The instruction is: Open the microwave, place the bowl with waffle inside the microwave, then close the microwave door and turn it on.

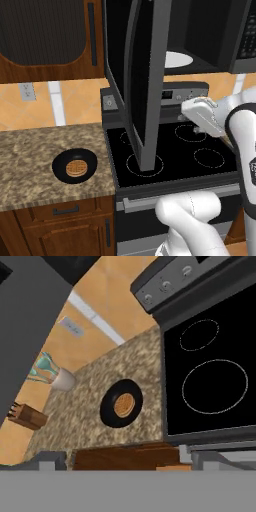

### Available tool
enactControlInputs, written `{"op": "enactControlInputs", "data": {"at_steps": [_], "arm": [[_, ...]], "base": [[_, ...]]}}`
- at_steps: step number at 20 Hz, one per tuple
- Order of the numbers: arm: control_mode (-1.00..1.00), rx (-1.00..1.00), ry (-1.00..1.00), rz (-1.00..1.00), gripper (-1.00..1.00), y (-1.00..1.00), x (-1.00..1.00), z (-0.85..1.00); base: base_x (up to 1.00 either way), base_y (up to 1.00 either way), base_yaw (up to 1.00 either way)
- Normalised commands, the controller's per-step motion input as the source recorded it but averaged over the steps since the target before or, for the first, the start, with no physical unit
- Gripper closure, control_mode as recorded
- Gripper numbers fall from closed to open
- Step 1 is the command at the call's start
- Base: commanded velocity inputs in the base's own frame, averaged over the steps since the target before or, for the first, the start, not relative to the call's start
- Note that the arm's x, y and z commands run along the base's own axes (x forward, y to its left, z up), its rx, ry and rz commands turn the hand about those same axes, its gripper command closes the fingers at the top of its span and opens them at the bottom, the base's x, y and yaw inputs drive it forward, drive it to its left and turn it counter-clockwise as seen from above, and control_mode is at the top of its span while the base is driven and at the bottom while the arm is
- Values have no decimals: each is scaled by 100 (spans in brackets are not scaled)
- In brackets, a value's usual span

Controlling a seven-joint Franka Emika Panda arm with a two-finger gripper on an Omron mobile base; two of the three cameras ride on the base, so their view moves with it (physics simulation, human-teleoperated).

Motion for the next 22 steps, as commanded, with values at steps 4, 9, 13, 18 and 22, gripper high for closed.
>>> {"op": "enactControlInputs", "data": {"at_steps": [4, 9, 13, 18, 22], "arm": [[-100, -8, 0, 11, -100, 31, 19, -78], [-100, 0, 0, 25, -100, 33, 13, -47], [-100, -4, 9, 24, -100, 58, 25, -34], [-100, -6, 18, 14, -100, 54, 57, -38], [-100, 0, 4, 12, -100, 33, 49, -38]], "base": [[0, 0, 0], [0, 0, 0], [0, 0, 0], [0, 0, 0], [0, 0, 0]]}}
